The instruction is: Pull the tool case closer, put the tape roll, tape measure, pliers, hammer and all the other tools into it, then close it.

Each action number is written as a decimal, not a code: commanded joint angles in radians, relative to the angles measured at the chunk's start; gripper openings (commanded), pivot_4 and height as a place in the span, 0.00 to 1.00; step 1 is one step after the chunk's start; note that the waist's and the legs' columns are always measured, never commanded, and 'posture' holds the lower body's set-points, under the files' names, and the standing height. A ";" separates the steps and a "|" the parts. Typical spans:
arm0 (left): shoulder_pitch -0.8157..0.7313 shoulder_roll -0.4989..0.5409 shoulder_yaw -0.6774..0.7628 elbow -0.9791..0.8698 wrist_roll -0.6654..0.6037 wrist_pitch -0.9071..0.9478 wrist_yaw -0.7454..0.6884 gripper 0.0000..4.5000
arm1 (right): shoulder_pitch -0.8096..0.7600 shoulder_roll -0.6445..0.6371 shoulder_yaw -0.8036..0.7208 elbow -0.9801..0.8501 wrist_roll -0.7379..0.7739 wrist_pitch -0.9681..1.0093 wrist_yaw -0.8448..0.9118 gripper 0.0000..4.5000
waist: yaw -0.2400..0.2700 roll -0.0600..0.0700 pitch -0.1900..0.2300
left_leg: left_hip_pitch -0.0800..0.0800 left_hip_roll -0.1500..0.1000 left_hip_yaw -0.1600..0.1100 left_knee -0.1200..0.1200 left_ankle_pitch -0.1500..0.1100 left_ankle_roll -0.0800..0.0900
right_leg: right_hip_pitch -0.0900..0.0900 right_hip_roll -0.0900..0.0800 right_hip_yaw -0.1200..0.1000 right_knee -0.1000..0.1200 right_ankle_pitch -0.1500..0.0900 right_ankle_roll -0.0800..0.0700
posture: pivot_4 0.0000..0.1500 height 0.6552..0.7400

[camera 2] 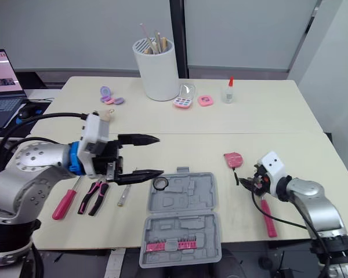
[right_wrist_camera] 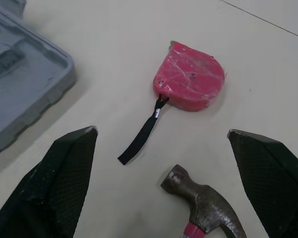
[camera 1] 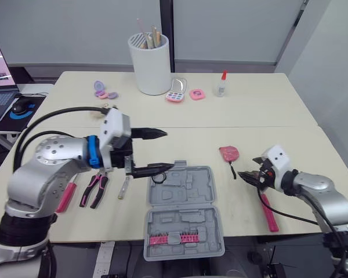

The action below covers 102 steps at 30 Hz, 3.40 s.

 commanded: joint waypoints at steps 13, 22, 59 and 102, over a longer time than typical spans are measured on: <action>0.023 -0.063 -0.064 -0.071 0.046 -0.039 0.055 1.00 | -0.092 0.182 0.082 0.152 -0.116 -0.037 -0.177 0.70 | 0.002 0.000 0.000 | -0.001 0.000 -0.002 0.000 0.000 0.000 | 0.000 0.000 -0.001 0.000 0.000 0.000 | 1.00 1.00; 0.028 -0.055 -0.051 -0.069 0.041 -0.038 0.062 1.00 | -0.112 0.219 0.075 0.217 -0.115 -0.021 -0.202 0.54 | 0.002 0.000 0.000 | 0.000 0.000 -0.002 0.000 0.000 0.000 | 0.001 0.001 -0.001 0.000 0.000 0.000 | 1.00 1.00; 0.144 0.018 -0.076 -0.207 -0.089 0.081 -0.011 1.00 | 0.291 -0.109 0.039 -0.400 0.135 0.343 0.092 0.00 | 0.002 0.000 0.000 | 0.000 0.001 -0.005 0.000 0.000 0.000 | 0.002 0.001 -0.003 -0.001 -0.002 0.002 | 1.00 1.00; 0.254 -0.019 -0.150 -0.231 0.080 -0.138 -0.039 1.00 | -0.015 -0.161 0.191 0.418 -0.075 -0.911 0.609 1.00 | 0.003 0.000 0.000 | 0.003 0.001 -0.007 0.001 0.000 0.000 | 0.008 0.001 -0.004 -0.004 0.000 0.000 | 1.00 1.00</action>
